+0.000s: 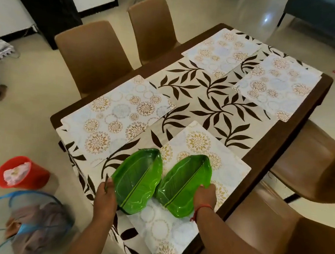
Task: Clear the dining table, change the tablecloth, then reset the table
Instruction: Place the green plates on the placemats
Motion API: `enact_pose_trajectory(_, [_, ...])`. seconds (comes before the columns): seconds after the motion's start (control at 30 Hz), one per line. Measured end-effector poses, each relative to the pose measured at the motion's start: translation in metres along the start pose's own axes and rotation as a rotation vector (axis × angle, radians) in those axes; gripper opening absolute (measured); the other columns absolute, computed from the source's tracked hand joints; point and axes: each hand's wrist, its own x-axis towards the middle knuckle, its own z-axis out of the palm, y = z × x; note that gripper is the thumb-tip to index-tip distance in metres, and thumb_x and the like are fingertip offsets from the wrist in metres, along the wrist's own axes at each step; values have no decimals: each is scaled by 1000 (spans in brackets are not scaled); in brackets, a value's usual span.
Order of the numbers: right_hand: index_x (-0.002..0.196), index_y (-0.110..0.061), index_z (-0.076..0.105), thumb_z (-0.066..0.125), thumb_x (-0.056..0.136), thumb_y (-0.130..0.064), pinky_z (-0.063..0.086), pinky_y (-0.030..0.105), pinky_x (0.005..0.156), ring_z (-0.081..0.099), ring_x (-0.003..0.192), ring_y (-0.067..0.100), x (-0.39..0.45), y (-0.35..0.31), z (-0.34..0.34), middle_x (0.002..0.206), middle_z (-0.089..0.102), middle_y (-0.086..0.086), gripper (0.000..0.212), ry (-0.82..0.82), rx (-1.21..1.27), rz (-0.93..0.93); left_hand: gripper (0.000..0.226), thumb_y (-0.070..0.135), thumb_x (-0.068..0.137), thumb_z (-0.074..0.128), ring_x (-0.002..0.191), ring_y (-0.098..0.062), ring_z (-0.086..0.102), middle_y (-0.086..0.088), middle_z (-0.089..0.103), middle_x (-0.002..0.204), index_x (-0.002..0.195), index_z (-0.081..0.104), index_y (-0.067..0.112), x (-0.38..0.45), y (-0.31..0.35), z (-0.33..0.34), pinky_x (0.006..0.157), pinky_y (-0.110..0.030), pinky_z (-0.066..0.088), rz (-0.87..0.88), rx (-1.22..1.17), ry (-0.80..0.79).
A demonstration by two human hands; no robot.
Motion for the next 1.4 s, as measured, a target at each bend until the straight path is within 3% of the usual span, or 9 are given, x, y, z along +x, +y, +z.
enact_pose_trajectory(0.33, [144, -7, 37, 46, 90, -23, 55, 45, 85, 63, 102, 36, -22, 2, 3, 125, 60, 17, 57, -151, -239, -21, 48, 46, 105, 33, 101, -30, 55, -17, 60, 115, 123, 56, 7, -27, -12, -9, 82, -35, 40, -9, -78, 124])
enact_pose_trajectory(0.43, [149, -7, 28, 47, 90, -24, 55, 43, 84, 64, 104, 35, -36, 2, -5, 127, 61, 17, 64, -140, -248, -28, 52, 47, 105, 33, 112, -35, 55, -22, 57, 130, 133, 52, 7, -25, -9, -18, 89, -38, 42, 20, -103, 73])
enact_pose_trajectory(0.63, [118, -9, 50, 52, 98, -35, 46, 34, 82, 62, 102, 32, -65, 26, -24, 115, 63, 15, 33, -83, -170, -233, 51, 51, 104, 34, 104, -33, 58, -20, 61, 123, 127, 54, 10, -31, 7, -9, 86, -39, 45, 82, -152, -36])
enact_pose_trajectory(0.77, [99, -13, 50, 54, 98, -43, 52, 35, 62, 62, 68, 22, -90, 50, -47, 93, 60, 12, 30, -308, 241, -123, 39, 47, 105, 34, 97, -27, 57, -11, 61, 116, 118, 56, 17, -75, 8, 24, 85, -36, 46, 80, -190, -204])
enact_pose_trajectory(0.83, [100, -13, 52, 53, 99, -42, 55, 35, 61, 62, 70, 22, -102, 59, -71, 91, 60, 9, 29, -355, 390, -87, 38, 53, 102, 37, 101, -30, 61, -9, 62, 121, 118, 56, 24, -105, 6, 50, 88, -45, 54, 67, -200, -357])
enact_pose_trajectory(0.9, [101, -14, 55, 56, 99, -37, 61, 45, 70, 68, 83, 23, -104, 72, -107, 97, 68, 7, 23, -295, 489, -115, 31, 58, 100, 39, 102, -32, 64, -6, 64, 119, 108, 58, 34, -143, 9, 80, 81, -56, 58, 54, -184, -516])
enact_pose_trajectory(1.03, [105, -22, 59, 66, 92, -20, 57, 53, 86, 70, 96, 23, -91, 128, -199, 106, 72, 6, 15, 14, 518, -227, 23, 38, 106, 38, 90, -24, 66, -3, 64, 105, 109, 54, 22, -254, 28, 126, 56, -38, 59, 83, -222, -783])
enact_pose_trajectory(1.2, [103, -26, 62, 63, 81, -31, 55, 51, 88, 69, 93, 21, -79, 205, -332, 99, 73, -1, 22, 255, 591, -254, 24, 37, 105, 41, 87, -24, 69, -12, 68, 102, 101, 54, 17, -389, 24, 187, 66, -47, 62, 250, -94, -988])
enact_pose_trajectory(1.4, [99, -34, 58, 55, 65, -44, 58, 52, 81, 69, 92, 27, -53, 316, -538, 100, 71, 5, 36, 391, 636, -263, 15, 29, 105, 46, 85, -30, 69, -17, 66, 102, 97, 52, 18, -587, 6, 293, 53, -37, 57, 367, -79, -1138])
